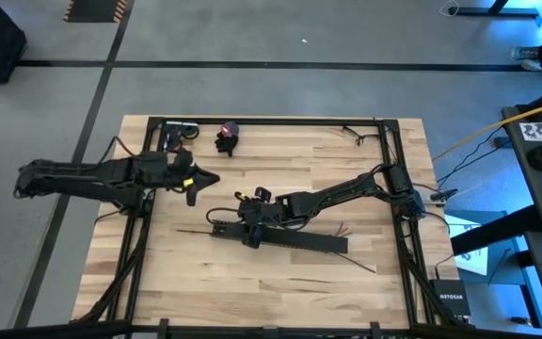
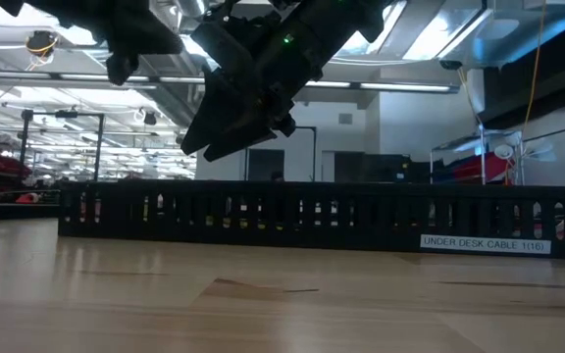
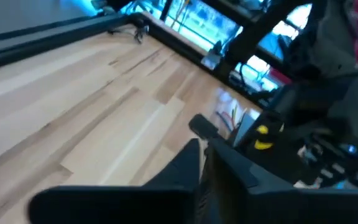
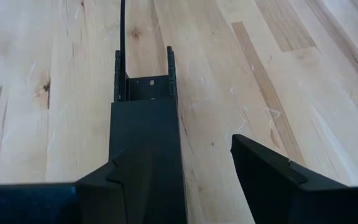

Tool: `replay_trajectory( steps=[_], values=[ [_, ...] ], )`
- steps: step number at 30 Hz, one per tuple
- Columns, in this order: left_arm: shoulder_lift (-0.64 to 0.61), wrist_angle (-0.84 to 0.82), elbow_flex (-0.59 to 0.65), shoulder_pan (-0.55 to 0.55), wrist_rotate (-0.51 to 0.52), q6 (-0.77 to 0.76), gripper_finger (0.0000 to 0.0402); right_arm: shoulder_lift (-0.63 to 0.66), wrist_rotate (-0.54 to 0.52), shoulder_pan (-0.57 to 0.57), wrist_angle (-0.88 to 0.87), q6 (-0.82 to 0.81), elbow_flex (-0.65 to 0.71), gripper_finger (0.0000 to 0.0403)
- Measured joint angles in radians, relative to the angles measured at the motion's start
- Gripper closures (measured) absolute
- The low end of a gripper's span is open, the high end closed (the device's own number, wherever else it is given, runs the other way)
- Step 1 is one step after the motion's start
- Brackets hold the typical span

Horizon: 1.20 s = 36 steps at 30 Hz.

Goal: Ziptie cables
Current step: Close the black cable duct with the cable duct cover

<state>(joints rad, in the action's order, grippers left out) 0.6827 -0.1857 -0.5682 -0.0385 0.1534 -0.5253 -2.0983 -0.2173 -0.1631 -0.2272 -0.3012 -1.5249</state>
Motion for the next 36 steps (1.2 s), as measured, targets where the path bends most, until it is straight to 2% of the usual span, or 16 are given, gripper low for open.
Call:
replay_trajectory(
  steps=[3, 10, 12, 13, 16, 21, 30, 36],
  values=[
    [-0.002, 0.003, 0.0, 0.0, -0.009, 0.015, 0.0315, 0.0, 0.0, 0.0, -0.001, 0.0, 0.0, 0.0194],
    [-0.001, -0.016, 0.0, -0.011, -0.012, 0.083, 0.0078, 0.0, 0.0, 0.0, 0.0, 0.0, 0.0, 0.0194],
    [-0.002, -0.017, 0.0, -0.017, -0.012, 0.12, 0.0028, 0.0, 0.0, 0.0, 0.0, 0.0, 0.0, 0.0194],
    [-0.002, -0.016, 0.0, -0.02, -0.012, 0.141, 0.0015, 0.0, 0.0, 0.0, 0.0, 0.0, 0.0, 0.0194],
    [-0.002, -0.014, 0.0, -0.023, -0.011, 0.195, 0.0015, 0.0, 0.0, 0.0, 0.0, 0.0, 0.0, 0.0194],
    [-0.001, -0.016, 0.0, -0.022, -0.012, 0.139, 0.0026, 0.0, 0.0, 0.0, 0.0, 0.0, 0.0, 0.0194],
    [0.001, -0.025, 0.0, -0.021, -0.012, 0.207, 0.0027, 0.0, 0.0, 0.0, 0.0, 0.0, 0.0, 0.0194],
    [-0.011, -0.141, 0.0, 0.016, -0.053, 0.281, 0.0027, 0.0, 0.0, 0.0, -0.004, 0.0, 0.001, 0.0194]
  ],
)
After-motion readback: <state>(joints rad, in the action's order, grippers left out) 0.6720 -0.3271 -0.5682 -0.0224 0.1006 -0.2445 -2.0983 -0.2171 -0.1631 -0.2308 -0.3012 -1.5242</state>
